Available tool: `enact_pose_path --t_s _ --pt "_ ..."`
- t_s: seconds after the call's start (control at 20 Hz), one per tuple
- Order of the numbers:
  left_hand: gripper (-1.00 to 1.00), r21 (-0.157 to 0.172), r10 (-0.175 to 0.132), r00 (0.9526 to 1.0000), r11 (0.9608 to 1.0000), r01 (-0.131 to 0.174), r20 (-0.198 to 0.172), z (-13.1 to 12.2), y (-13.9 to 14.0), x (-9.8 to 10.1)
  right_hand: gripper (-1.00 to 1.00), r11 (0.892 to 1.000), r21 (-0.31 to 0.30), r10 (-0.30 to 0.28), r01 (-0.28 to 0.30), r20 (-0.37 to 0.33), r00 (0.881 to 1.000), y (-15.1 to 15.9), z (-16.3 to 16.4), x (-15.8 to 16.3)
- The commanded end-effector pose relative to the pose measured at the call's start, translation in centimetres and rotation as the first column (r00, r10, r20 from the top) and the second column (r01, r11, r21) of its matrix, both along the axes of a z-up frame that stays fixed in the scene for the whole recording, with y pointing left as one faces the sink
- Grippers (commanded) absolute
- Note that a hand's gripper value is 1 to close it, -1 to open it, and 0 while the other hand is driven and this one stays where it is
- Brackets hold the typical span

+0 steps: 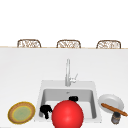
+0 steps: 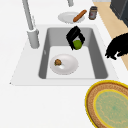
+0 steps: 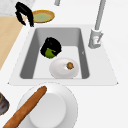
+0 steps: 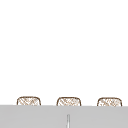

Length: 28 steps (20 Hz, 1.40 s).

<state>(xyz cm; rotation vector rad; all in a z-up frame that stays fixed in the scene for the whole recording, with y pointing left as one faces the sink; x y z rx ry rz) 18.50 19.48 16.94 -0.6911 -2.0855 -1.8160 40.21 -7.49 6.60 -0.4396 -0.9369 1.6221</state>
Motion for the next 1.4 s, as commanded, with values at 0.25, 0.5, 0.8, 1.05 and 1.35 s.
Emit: enact_pose_path --t_s 0.25,0.5,0.8,1.05,1.35 --pt "0.0 0.0 0.0 1.0 1.0 0.0 0.0 0.0 0.0 0.0 1.0 1.0 0.02 -0.015 0.015 0.041 0.999 0.1 -7.2 2.6" --pt "0.0 0.0 0.0 1.0 1.0 0.0 0.0 0.0 0.0 0.0 1.0 1.0 0.008 -0.012 0.011 0.059 0.998 0.2 -11.3 3.3" --pt "0.0 0.0 0.0 1.0 1.0 0.0 0.0 0.0 0.0 0.0 1.0 1.0 -0.001 -0.017 0.017 0.078 0.997 0.8 -13.7 6.0" --pt "0.0 0.0 0.0 1.0 1.0 0.0 0.0 0.0 0.0 0.0 1.0 1.0 -0.023 0.003 -0.002 0.048 0.999 0.6 -15.8 6.1" --pt "0.0 0.0 0.0 1.0 1.0 0.0 0.0 0.0 0.0 0.0 1.0 1.0 0.009 0.01 -0.01 0.06 0.998 0.8 -17.3 6.9"
